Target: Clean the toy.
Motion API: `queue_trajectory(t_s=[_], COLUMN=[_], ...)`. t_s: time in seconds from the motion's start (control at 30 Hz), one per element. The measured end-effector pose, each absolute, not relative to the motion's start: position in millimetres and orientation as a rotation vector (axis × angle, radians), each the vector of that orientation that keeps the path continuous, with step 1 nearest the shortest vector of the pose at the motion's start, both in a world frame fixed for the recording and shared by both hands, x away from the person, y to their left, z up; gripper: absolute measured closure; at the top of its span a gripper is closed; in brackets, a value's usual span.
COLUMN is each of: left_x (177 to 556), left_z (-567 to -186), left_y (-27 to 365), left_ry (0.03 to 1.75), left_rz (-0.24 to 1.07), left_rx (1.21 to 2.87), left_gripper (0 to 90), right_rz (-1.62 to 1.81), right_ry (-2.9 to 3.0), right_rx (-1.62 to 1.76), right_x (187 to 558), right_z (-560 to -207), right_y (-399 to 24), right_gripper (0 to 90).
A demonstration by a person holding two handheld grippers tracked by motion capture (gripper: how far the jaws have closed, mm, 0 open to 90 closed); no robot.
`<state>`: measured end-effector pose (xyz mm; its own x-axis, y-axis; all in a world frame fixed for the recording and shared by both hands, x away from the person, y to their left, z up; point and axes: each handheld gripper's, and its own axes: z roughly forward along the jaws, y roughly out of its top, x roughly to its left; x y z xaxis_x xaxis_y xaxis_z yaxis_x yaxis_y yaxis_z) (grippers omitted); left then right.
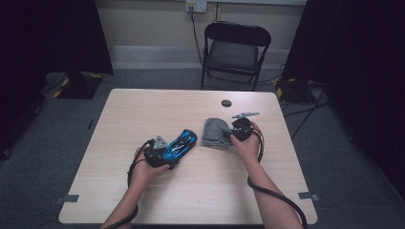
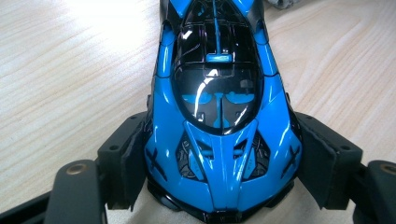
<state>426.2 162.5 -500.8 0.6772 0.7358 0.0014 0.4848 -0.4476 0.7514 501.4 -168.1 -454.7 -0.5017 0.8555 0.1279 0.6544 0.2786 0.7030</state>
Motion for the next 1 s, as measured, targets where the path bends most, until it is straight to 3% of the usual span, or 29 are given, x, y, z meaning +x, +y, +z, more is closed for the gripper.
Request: queue_trajectory(t_s=[0.37, 0.7, 1.0], left_x=[426.4, 426.3, 426.3], left_z=[-500.6, -500.7, -500.7], left_y=[162.9, 162.7, 162.7], left_ry=[0.93, 0.933, 0.934], left_rz=[0.428, 0.426, 0.424], left_rx=[2.137, 2.136, 2.135], left_gripper=[25.9, 25.9, 25.9], right_rz=[1.146, 1.256, 1.307], right_ry=[2.254, 2.31, 2.388], right_rx=[1.335, 1.22, 1.148], right_x=[494.0, 481.7, 472.5], right_z=[-430.1, -412.1, -416.2], right_y=[-171.6, -140.8, -102.5], right_gripper=[71.8, 71.6, 71.5])
